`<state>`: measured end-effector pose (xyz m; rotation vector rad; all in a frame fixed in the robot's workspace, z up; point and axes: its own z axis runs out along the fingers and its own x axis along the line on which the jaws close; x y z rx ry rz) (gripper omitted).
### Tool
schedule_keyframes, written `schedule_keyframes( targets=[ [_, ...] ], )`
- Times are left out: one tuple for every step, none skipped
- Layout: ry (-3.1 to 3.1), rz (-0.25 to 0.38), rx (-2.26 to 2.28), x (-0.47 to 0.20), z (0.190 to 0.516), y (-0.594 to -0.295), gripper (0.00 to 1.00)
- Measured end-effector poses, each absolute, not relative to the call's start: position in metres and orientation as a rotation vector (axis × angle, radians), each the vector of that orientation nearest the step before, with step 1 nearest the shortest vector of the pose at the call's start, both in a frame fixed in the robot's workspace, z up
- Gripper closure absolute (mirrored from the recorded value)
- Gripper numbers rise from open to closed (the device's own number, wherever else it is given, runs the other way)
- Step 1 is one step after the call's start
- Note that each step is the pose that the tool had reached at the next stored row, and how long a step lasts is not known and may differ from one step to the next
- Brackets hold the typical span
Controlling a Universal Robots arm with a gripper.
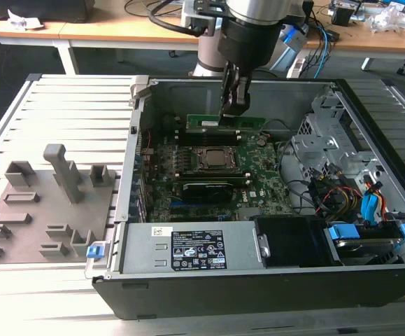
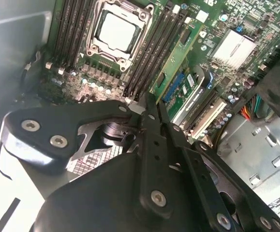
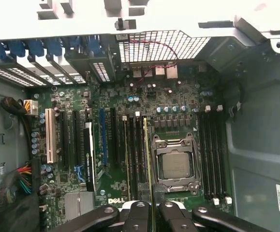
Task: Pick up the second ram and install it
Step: 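Insert the second ram into the second slot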
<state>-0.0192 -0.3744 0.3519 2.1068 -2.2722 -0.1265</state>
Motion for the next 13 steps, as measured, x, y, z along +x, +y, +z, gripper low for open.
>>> schedule_keyframes(
  targets=[
    [-2.272,-0.127,2.107,-0.019,0.351,-0.374,0.86],
    [-2.272,-0.126,2.107,-0.019,0.349,-0.374,0.86],
    [-2.272,-0.126,2.107,-0.019,0.347,-0.374,0.86],
    [-2.272,-0.126,2.107,-0.019,0.347,-0.374,0.86],
    [-2.272,-0.126,2.107,-0.019,0.346,-0.374,0.86],
    [-2.272,-0.127,2.107,-0.019,0.344,-0.374,0.86],
    [-2.272,-0.126,2.107,-0.019,0.34,-0.374,0.86],
    [-2.272,-0.127,2.107,-0.019,0.338,-0.374,0.86],
    [-2.272,-0.126,2.107,-0.019,0.336,-0.374,0.86],
    [-2.272,-0.126,2.107,-0.019,0.334,-0.374,0.86],
    [-2.272,-0.127,2.107,-0.019,0.332,-0.374,0.86],
    [-2.272,-0.126,2.107,-0.019,0.332,-0.374,0.86],
    [-2.272,-0.126,2.107,-0.019,0.33,-0.374,0.86]
  ],
)
